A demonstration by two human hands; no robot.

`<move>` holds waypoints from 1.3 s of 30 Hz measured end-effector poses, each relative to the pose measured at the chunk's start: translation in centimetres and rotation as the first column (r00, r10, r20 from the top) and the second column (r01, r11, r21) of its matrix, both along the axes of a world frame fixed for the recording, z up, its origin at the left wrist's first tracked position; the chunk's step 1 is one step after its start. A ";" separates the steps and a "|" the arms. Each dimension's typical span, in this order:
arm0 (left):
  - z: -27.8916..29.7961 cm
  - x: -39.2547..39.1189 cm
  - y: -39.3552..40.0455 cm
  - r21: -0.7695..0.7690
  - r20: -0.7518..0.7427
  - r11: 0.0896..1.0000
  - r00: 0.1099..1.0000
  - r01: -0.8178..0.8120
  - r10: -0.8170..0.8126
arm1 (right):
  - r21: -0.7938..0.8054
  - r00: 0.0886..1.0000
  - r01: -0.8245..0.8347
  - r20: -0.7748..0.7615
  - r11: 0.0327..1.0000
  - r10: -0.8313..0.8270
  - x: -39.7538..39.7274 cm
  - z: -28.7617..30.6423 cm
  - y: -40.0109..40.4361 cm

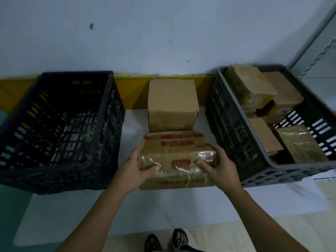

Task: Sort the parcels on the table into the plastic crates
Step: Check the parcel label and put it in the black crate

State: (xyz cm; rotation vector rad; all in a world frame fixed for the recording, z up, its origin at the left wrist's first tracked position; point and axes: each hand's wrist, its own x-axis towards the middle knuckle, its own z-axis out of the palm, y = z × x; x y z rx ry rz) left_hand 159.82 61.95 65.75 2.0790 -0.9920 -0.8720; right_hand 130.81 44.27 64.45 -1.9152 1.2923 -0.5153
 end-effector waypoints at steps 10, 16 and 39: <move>1.6 1.1 -3.3 -0.003 0.066 0.963 0.961 -0.269 0.269 | 0.085 0.994 0.035 0.101 0.996 -0.044 2.1 2.0 -1.3; -0.7 -0.2 -1.2 0.016 -0.191 0.969 0.951 -0.246 0.244 | 0.172 0.972 0.116 0.181 0.978 -0.147 1.9 0.6 -0.6; -2.3 0.7 -3.9 -0.006 -0.157 0.975 0.963 -0.223 0.219 | 0.187 0.990 0.063 -0.133 0.980 -0.039 1.7 -1.1 -2.6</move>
